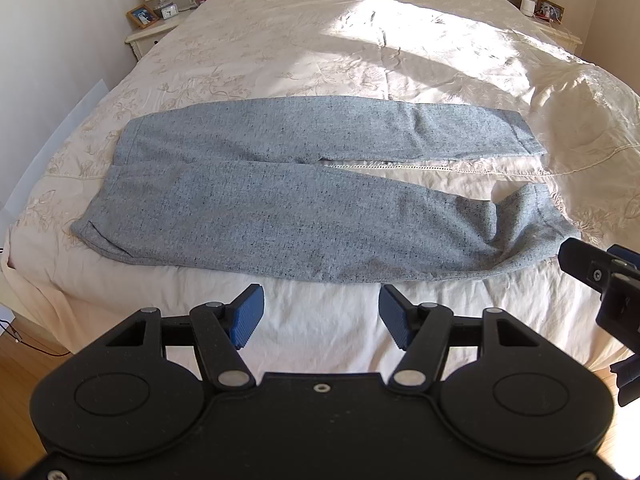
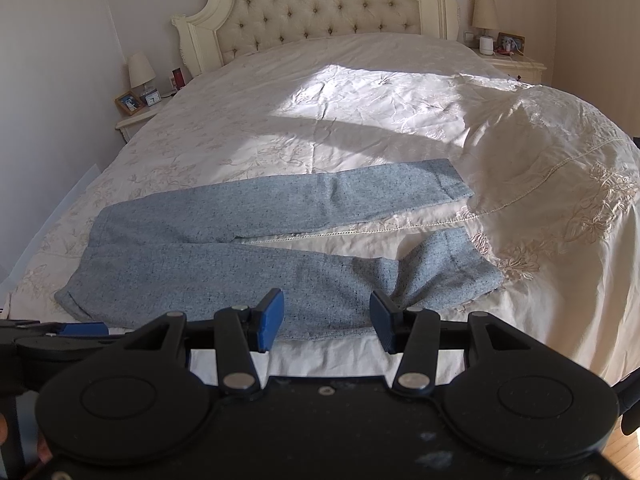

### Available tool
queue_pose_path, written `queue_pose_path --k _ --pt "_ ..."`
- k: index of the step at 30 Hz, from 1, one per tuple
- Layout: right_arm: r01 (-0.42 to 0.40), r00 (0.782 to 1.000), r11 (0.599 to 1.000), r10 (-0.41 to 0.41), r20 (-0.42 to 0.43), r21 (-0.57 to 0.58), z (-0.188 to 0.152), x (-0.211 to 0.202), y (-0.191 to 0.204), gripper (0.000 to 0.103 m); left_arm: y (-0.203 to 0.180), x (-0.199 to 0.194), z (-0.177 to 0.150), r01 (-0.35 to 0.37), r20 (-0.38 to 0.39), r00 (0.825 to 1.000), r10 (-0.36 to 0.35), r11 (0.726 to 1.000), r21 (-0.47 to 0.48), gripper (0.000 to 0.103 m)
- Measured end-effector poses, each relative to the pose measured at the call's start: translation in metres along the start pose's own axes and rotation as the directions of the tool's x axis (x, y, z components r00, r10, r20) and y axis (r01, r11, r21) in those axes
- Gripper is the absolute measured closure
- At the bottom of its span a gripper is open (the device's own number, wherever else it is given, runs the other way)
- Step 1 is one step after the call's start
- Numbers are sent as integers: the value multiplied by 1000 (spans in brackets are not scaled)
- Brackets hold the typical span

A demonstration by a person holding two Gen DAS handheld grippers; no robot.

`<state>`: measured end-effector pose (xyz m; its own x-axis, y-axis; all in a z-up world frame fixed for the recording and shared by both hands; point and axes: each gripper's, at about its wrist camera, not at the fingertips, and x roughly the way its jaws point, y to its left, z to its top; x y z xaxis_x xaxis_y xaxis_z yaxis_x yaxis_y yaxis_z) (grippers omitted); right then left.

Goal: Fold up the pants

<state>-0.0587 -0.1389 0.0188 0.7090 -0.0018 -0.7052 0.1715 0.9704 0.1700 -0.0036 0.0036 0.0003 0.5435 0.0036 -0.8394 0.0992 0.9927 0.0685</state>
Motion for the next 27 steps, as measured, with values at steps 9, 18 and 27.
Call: queue_pose_path --k 9,18,27 --pt "-8 1000 1000 8 0 0 1 0 -1 53 0 0 0 -1 -1 1000 1 1000 1 37" --pt "-23 1000 1000 23 4 -2 0 -2 -4 53 -1 -1 -2 -10 2 1000 10 1000 -6 37" --pt "-36 999 999 36 16 1 0 -7 -8 53 -9 -8 -5 -17 9 1000 17 1000 -17 37"
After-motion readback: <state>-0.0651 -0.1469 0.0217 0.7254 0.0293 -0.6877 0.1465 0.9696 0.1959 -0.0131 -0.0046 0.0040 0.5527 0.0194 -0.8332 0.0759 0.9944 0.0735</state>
